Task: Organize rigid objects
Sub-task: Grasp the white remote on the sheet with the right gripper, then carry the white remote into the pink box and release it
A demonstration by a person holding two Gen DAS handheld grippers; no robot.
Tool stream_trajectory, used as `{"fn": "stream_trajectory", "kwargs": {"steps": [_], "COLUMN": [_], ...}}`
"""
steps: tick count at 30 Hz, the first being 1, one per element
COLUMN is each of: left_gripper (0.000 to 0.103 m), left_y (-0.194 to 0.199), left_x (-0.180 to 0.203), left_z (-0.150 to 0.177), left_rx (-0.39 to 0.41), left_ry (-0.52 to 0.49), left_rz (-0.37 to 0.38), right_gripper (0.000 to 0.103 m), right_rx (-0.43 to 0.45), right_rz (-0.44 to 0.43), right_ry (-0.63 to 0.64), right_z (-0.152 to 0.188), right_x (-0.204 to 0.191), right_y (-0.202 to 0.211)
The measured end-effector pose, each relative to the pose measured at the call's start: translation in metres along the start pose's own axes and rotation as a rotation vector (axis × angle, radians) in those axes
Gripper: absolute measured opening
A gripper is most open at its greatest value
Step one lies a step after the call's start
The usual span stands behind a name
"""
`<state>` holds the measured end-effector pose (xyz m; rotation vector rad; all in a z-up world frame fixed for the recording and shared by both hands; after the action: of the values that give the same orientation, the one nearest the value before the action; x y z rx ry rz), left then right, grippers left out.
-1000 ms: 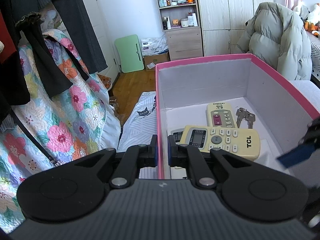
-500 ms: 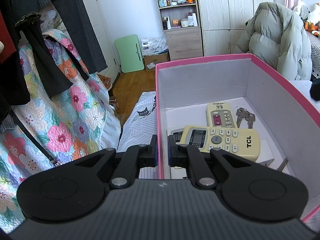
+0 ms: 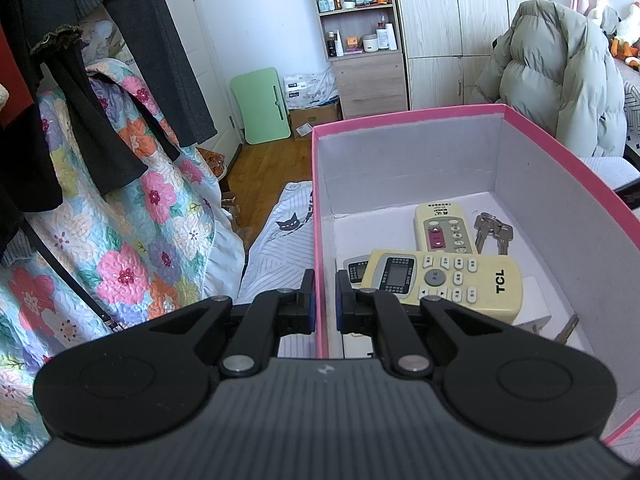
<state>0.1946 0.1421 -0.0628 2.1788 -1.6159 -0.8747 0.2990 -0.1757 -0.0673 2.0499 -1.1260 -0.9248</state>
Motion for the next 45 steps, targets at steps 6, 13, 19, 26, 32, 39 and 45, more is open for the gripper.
{"fn": "stream_trajectory", "kwargs": {"steps": [6,13,19,26,32,39,45], "left_gripper": [0.007,0.007,0.007,0.007,0.007,0.007,0.007], "left_y": [0.000,0.001,0.001,0.001,0.001,0.002,0.002], "left_x": [0.000,0.002,0.001,0.001,0.002,0.002,-0.001], "left_z": [0.000,0.001,0.002,0.003,0.002,0.001,0.002], "left_rx": [0.000,0.000,-0.002,-0.003,-0.003,-0.004,-0.005], "left_ry": [0.003,0.004,0.004,0.003,-0.005,0.001,0.013], "left_rz": [0.004,0.003,0.003,0.000,-0.001,-0.002,0.004], "right_gripper": [0.071,0.062,0.059,0.058,0.058,0.058,0.058], "right_rx": [-0.039,0.023,0.141,0.291,0.344,0.467,0.502], "right_rz": [0.036,0.056,-0.005,-0.039,-0.007,-0.052,-0.321], "right_ry": [0.035,0.065,0.019,0.062,0.210,0.313,0.287], "right_z": [-0.019,-0.028,-0.015,0.010,0.022,0.006,-0.010], "right_x": [0.005,0.012,0.004,-0.022,-0.058,-0.094,-0.123], "right_y": [-0.034,-0.043,-0.005,0.064,0.104,0.147,0.146]}}
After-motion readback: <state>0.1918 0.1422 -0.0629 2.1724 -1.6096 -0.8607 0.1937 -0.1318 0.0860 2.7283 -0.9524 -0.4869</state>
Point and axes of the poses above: each gripper's, at about its wrist camera, not at the fingertips, and y roughly against the way its jaws point, x to its right, z to its underside, the point moved 2 cm from there along -y, roughly the way its jaws point, and after that the axes turned 11 degrees about -z, right-handed, at the moved point
